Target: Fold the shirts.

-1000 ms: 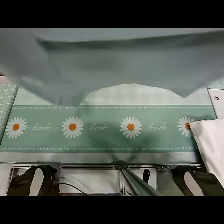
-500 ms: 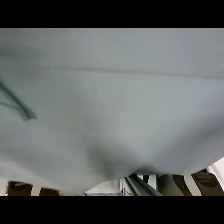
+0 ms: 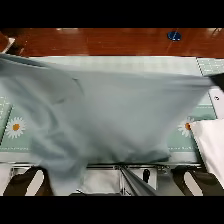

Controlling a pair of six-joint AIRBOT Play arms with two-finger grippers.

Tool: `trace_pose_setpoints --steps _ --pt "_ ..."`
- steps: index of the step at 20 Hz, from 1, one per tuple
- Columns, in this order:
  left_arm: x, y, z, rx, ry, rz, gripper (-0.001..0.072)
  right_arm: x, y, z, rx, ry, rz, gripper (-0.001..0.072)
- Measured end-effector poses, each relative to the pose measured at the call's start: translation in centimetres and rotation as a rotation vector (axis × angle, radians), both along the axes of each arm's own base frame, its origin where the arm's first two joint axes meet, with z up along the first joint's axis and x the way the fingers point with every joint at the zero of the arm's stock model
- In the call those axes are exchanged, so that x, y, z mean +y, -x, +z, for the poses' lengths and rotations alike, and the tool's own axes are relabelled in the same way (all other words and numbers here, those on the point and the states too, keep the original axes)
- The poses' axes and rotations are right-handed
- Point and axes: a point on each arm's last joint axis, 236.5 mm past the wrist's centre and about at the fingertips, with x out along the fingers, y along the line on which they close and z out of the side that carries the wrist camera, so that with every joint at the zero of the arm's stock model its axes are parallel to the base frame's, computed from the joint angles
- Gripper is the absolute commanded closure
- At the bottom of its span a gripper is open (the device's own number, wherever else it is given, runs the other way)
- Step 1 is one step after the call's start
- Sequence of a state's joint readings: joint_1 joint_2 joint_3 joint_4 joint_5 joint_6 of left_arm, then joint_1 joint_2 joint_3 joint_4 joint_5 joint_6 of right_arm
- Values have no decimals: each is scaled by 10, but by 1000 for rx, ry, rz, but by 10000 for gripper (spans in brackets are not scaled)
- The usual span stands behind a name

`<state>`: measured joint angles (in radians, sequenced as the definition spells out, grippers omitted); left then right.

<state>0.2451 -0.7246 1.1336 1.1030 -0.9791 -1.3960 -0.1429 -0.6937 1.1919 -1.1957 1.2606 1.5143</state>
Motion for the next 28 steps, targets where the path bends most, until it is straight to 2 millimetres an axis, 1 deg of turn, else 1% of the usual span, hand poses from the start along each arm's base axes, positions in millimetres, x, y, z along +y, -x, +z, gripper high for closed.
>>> trace_pose_setpoints --steps 3,5,6,7,9,11,12,14,16,18,21,23,26,28 --pt "-12 -63 -65 124 110 -50 689 -5 -62 -59 95 -32 -6 686" --pt "-20 -104 -96 172 150 -66 689 -8 -104 -93 148 -55 -16 686" --pt "-25 -123 -113 207 163 -79 689 -10 -124 -106 168 -65 -24 686" --pt "-29 -142 -125 221 179 -83 689 -12 -145 -118 182 -77 -33 686" --pt "-35 -172 -145 264 222 -81 689 -15 -180 -136 207 -108 -54 686" --pt "-38 -191 -161 301 252 -79 689 -15 -207 -148 221 -138 -71 685" --pt "-39 -195 -171 328 262 -82 690 -16 -216 -154 230 -147 -76 685" --pt "-39 -196 -184 375 257 -93 689 -16 -223 -163 256 -156 -76 685" --pt "-32 -187 -202 441 193 -127 689 -17 -217 -176 311 -125 -47 686" --pt "-24 -170 -222 524 128 -174 689 -16 -201 -194 391 -96 -5 686" --pt "-17 -134 -257 673 71 -251 689 -12 -169 -227 525 -79 53 685" --pt "-10 -107 -281 776 40 -283 689 -13 -149 -247 607 -77 67 685" --pt "-3 -79 -303 880 17 -308 689 -18 -127 -266 691 -81 69 685" --pt "-3 -68 -311 919 13 -321 689 -23 -118 -273 725 -74 58 685"
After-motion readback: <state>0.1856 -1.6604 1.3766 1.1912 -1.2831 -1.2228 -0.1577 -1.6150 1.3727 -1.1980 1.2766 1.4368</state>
